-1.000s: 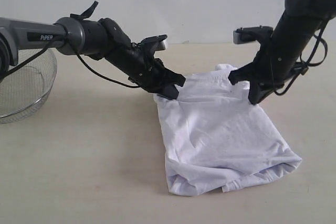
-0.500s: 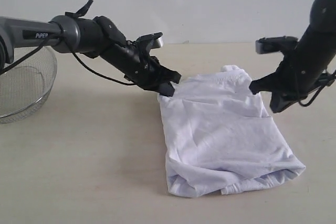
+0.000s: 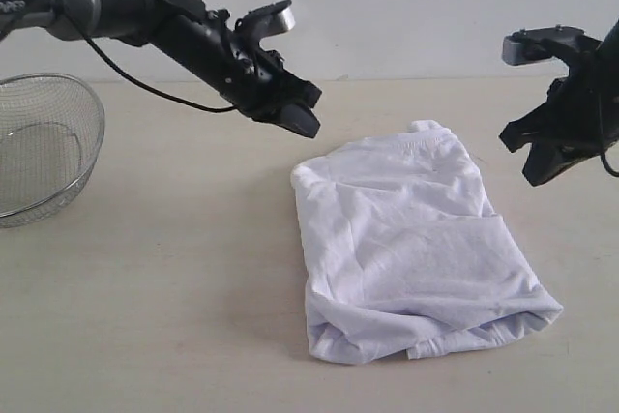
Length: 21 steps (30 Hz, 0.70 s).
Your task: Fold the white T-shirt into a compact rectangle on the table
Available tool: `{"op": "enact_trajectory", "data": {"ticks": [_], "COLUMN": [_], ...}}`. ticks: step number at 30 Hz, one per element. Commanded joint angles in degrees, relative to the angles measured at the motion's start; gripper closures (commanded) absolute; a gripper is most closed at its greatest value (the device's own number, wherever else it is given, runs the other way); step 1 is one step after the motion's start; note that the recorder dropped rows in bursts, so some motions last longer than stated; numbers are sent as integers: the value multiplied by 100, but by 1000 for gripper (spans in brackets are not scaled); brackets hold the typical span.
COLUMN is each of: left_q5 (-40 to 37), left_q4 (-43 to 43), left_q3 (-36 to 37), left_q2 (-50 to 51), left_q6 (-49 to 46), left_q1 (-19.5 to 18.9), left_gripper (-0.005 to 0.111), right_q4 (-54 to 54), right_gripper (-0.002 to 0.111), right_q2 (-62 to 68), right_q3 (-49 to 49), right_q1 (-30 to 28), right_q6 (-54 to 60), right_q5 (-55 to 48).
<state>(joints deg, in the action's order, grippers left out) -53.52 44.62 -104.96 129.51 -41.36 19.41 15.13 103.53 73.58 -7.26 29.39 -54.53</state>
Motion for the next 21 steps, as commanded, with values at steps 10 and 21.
{"op": "enact_trajectory", "data": {"ticks": [10, 21], "left_q5": [-1133, -486], "left_q4": [3176, 3589], "left_q3": [1972, 4234], "left_q2": [-838, -1930], "left_q6": [-2149, -3370], "left_q1": [-688, -696], "left_gripper": [102, 102], "right_q4": [4018, 4109], "right_gripper": [108, 104], "right_q2": [993, 1981], "right_q3": [-26, -26], "right_q1": [-1904, -1611], "right_q6": [3750, 3893], "right_q5": [-1543, -980]}}
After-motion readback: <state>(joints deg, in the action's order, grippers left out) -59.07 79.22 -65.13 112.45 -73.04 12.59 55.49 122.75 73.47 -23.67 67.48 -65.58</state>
